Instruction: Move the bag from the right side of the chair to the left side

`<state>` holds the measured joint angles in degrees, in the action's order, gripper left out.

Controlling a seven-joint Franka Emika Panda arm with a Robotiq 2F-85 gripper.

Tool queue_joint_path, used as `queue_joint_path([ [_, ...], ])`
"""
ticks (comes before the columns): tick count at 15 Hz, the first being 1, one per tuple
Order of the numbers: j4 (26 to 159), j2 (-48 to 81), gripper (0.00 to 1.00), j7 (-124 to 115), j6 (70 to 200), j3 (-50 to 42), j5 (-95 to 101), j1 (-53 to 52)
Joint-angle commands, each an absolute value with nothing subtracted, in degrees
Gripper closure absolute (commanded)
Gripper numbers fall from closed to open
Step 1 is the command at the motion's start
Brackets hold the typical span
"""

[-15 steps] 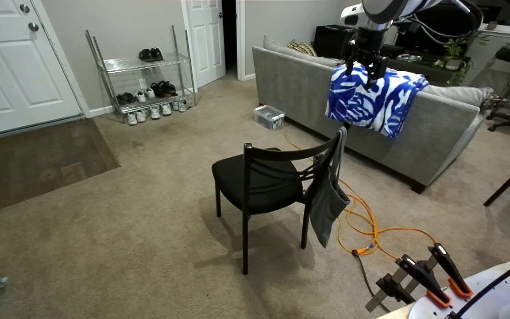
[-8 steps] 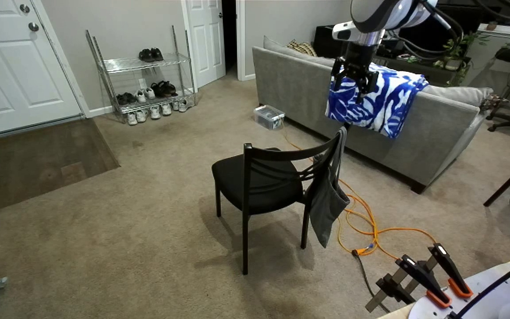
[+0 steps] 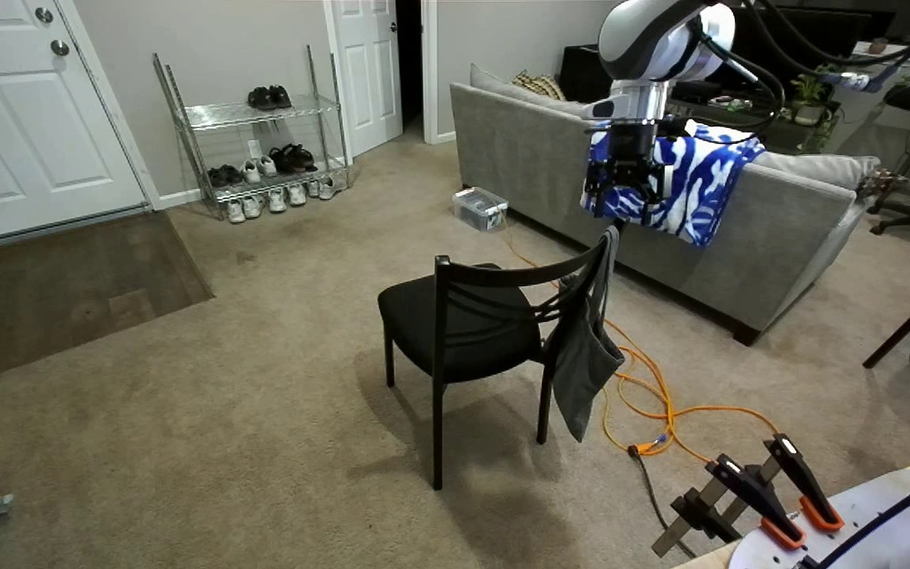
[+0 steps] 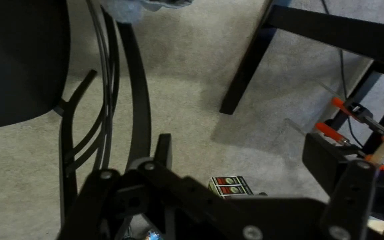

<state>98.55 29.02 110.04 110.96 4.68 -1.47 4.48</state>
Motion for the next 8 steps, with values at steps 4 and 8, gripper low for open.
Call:
queue_joint_path([
  [4,87.0,38.0,0.00,112.7,103.5,3.4,4.8,4.6],
  [8,83.4,41.9,0.00,113.4,106.8,3.3,8.2,4.4],
])
